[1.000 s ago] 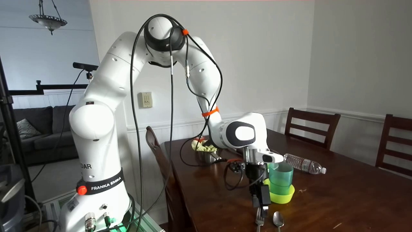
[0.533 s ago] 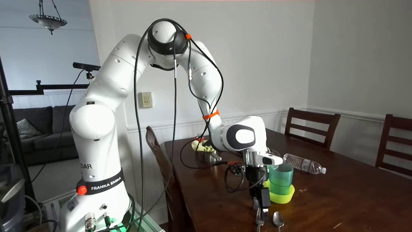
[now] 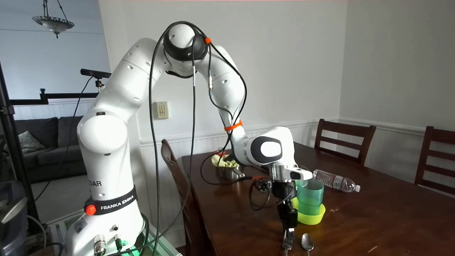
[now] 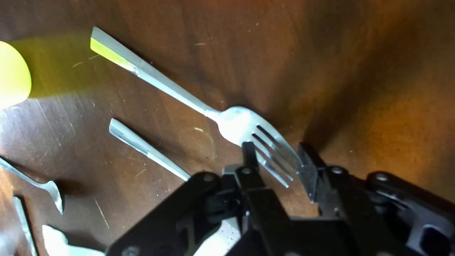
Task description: Put the fork and spoon in the green cup
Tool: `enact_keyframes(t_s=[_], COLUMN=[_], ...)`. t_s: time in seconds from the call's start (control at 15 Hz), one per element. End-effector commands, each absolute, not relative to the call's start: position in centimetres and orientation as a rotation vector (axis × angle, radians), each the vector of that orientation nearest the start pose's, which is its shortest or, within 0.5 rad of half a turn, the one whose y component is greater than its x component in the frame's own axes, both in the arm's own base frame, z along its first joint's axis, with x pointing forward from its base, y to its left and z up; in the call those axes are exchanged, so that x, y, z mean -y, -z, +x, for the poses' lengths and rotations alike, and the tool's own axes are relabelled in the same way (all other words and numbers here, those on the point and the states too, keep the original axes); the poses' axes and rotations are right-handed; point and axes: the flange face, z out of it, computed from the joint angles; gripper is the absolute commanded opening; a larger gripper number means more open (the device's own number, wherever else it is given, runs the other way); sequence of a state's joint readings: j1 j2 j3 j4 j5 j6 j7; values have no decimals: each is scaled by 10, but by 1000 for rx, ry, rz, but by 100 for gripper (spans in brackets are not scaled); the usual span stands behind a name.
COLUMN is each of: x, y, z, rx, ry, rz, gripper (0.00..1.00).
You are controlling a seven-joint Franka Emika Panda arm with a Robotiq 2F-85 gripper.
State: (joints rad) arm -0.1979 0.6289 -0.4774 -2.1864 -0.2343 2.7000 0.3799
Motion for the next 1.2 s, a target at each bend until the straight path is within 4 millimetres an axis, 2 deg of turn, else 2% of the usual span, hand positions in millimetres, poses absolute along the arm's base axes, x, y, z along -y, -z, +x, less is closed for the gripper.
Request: enact_keyframes(t_s=[0.0, 0.07, 0.27, 0.47, 1.13], x=[351, 353, 358, 362, 364], y=[-116, -114, -118, -127, -186], z=[419, 419, 419, 419, 423], rx=[-1343, -1343, -1361, -1375, -1415], ry=[-227, -229, -225, -221, -124], rz=[-3235, -3237, -3235, -3229, -3212], gripper=[6, 1, 3, 1, 2])
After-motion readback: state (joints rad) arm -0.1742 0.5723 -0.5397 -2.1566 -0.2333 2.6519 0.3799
